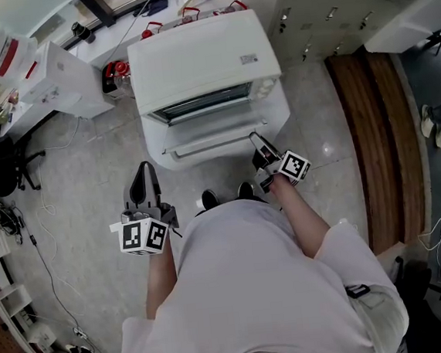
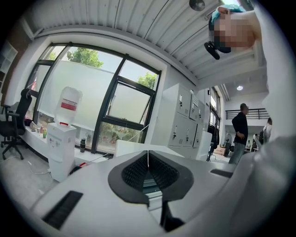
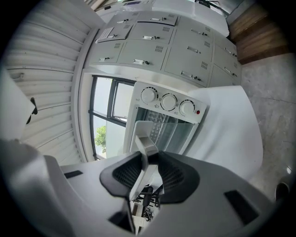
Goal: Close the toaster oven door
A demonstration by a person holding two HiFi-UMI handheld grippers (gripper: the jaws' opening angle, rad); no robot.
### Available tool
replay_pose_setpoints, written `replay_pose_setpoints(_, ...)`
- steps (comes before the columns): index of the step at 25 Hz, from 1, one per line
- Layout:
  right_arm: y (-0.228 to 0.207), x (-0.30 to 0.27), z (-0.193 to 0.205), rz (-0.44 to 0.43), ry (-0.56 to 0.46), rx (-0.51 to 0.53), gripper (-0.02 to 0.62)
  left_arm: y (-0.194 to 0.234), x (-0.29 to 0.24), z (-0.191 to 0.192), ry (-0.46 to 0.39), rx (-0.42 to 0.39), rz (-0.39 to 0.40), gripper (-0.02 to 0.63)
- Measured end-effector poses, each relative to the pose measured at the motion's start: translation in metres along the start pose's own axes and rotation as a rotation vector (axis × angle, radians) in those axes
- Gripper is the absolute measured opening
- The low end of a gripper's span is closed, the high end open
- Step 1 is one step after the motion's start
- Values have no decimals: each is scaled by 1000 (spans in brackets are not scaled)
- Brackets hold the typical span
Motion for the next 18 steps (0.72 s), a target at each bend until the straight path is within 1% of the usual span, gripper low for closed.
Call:
replay_pose_setpoints(7,5,-6,-8,-16,-9,-7,118,1,-2,-1,6,4,-13,21)
replay_pose_setpoints(13,11,-16,-17,-35,-34,-34,120,3,-2,-1,-4,15,-10,21)
replay_pose_setpoints(18,9,-21,-23,-24,-48,-47,120,5,-3,1,-8,22,-20,21)
Point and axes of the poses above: the fingertips, and each gripper's own axes: x backward along the fingers, y to its left, z out of its underside, the point moved 2 cm from there along x, backward along the fingers, and after that the axes turned 9 degrees about x, right-handed, at the moved point
